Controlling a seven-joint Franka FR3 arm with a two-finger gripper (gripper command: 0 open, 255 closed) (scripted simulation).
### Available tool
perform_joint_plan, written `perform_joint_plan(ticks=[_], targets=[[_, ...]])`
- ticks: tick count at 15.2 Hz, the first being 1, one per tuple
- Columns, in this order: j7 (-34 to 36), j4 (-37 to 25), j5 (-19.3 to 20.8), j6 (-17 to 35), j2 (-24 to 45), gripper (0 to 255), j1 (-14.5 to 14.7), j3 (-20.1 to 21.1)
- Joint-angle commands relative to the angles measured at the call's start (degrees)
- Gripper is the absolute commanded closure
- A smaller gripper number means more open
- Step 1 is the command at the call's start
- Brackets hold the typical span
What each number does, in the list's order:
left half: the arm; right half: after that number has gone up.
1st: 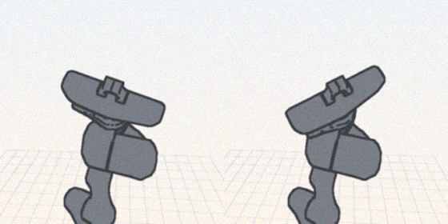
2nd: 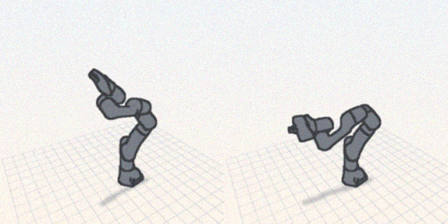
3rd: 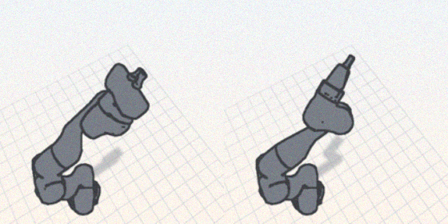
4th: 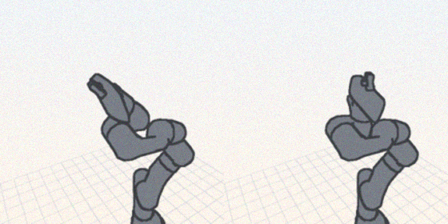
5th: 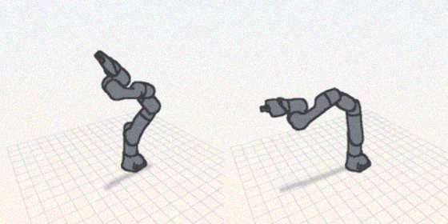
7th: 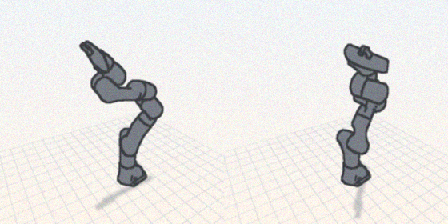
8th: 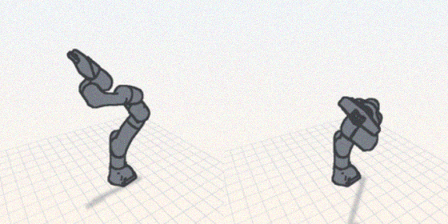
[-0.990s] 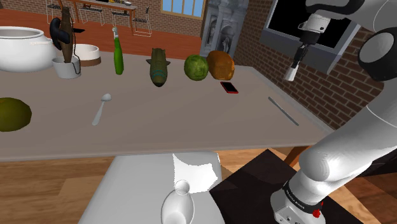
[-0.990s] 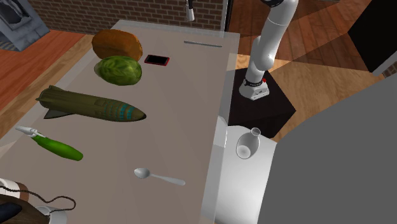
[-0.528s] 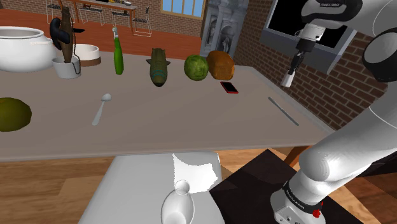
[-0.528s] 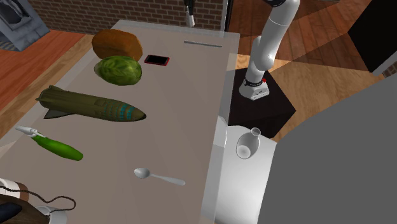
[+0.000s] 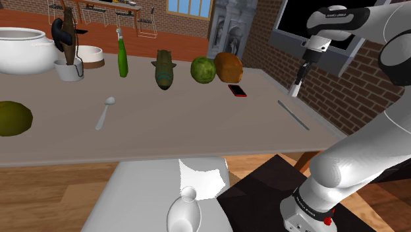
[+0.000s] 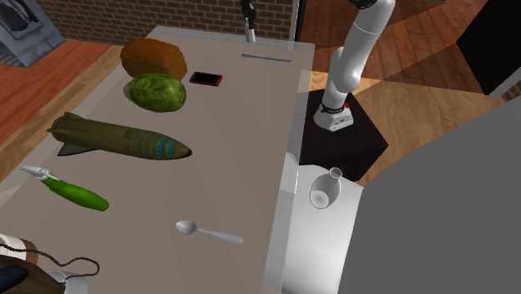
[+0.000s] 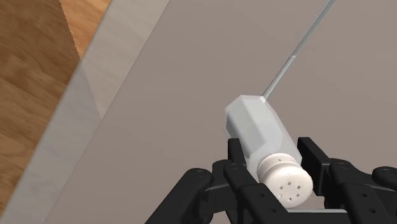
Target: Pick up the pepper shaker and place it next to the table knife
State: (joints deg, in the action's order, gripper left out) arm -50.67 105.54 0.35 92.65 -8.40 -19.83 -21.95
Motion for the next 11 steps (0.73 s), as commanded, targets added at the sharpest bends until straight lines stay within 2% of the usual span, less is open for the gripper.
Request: perform_joint_plan(ticks=[1,11], targets=[[0.0,1.7,0.0,1.7,0.0,255,0.0,0.0],[-0.3,9.2,0.0,9.4,0.2,255,-0.2,-0.2]])
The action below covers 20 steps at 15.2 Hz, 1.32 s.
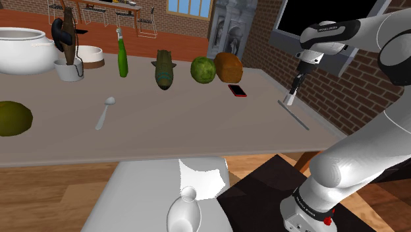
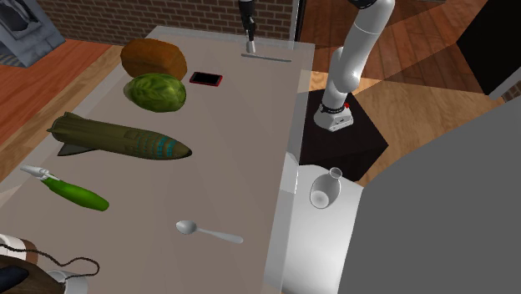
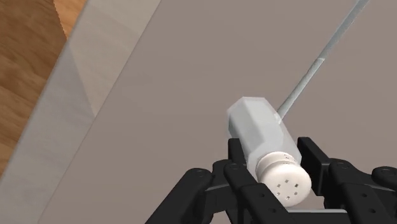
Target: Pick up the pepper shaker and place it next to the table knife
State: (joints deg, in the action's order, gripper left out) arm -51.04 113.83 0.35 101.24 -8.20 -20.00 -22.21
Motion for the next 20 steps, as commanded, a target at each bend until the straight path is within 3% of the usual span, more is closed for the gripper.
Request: perform_joint_plan(ticks=[1,8,9,14,18,20], targets=[[0.0,1.1,0.0,1.0,0.0,255,0.0,0.0],[0.0,1.1,0.0,1.0,0.0,255,0.0,0.0],[0.0,1.1,0.0,1.0,0.0,0,0.0,0.0],[0.0,1.1,0.0,1.0,0.0,0,0.0,0.0],[-0.2,-6.8,-0.2,-6.4,0.6,0,0.0,-0.1],[-0.2,-6.8,-0.2,-6.4,0.6,0,0.0,-0.1]])
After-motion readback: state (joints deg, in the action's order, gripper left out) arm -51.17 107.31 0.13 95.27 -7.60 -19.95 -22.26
